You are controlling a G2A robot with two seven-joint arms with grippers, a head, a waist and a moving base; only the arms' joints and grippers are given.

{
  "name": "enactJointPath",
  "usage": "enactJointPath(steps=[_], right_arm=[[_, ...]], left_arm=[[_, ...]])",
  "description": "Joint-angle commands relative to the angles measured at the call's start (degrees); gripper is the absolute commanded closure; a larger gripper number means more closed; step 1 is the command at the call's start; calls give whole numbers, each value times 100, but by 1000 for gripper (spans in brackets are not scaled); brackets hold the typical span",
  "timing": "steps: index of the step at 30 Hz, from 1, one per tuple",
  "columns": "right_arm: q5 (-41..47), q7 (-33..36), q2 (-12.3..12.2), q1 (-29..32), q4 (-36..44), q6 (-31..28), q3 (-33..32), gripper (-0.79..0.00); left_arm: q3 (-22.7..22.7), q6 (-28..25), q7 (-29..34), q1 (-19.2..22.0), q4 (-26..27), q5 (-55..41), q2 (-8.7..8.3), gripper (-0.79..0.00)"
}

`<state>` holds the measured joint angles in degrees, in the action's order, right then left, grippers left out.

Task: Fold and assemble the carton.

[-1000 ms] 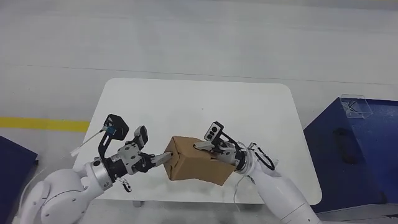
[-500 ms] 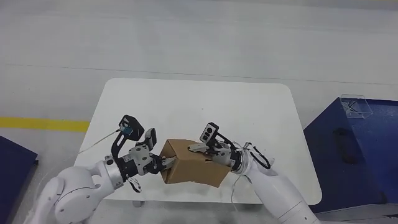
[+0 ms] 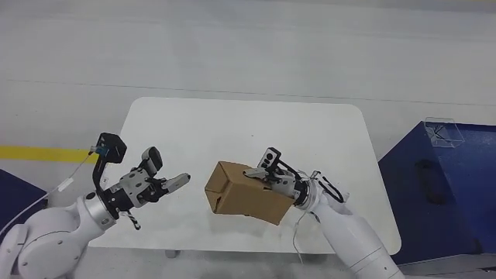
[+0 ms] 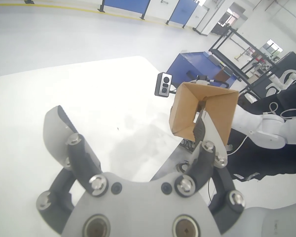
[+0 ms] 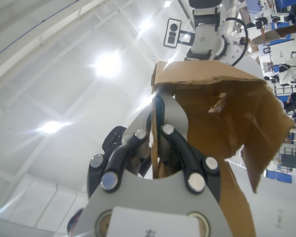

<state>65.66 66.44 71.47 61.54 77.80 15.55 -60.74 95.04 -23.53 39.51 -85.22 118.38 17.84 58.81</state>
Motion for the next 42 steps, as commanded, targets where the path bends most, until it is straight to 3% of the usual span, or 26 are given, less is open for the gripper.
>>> enactJointPath(steps=[1,12,15,17,20,24,28,32,36,38,42], right_arm=[[-1,18,1,-1,-1,-19,3,0],[30,-131,4,8,10,-8,-16,0],[1045,-953,45,-32,238,992,-118,0],[1882,-1983,68,-135,274,1687,-277,0],[3093,-3937,124,-314,324,2158,-443,0],[4234,-6599,169,-452,556,2076,-512,0],[5559,-9708,203,-576,764,1506,-466,0],[6827,-12764,204,-726,1094,306,-495,0],[7561,-14193,209,-865,1146,-449,-494,0],[7937,-14428,222,-956,925,-949,-585,0],[7757,-14654,224,-1150,432,-1378,-529,0]], left_arm=[[46,7,-62,-19,-16,-58,-1,-785],[46,7,-62,-19,-16,-58,-1,-785],[46,7,-62,-19,-16,-58,-1,-785],[46,7,-62,-19,-16,-58,-1,-785],[46,7,-62,-19,-16,-58,-1,-785],[46,7,-62,-19,-16,-58,-1,-785],[46,7,-62,-19,-16,-58,-1,-785],[46,7,-62,-19,-16,-58,-1,-785],[46,7,-62,-19,-16,-58,-1,-785],[46,7,-62,-19,-16,-58,-1,-785],[46,7,-62,-19,-16,-58,-1,-785]])
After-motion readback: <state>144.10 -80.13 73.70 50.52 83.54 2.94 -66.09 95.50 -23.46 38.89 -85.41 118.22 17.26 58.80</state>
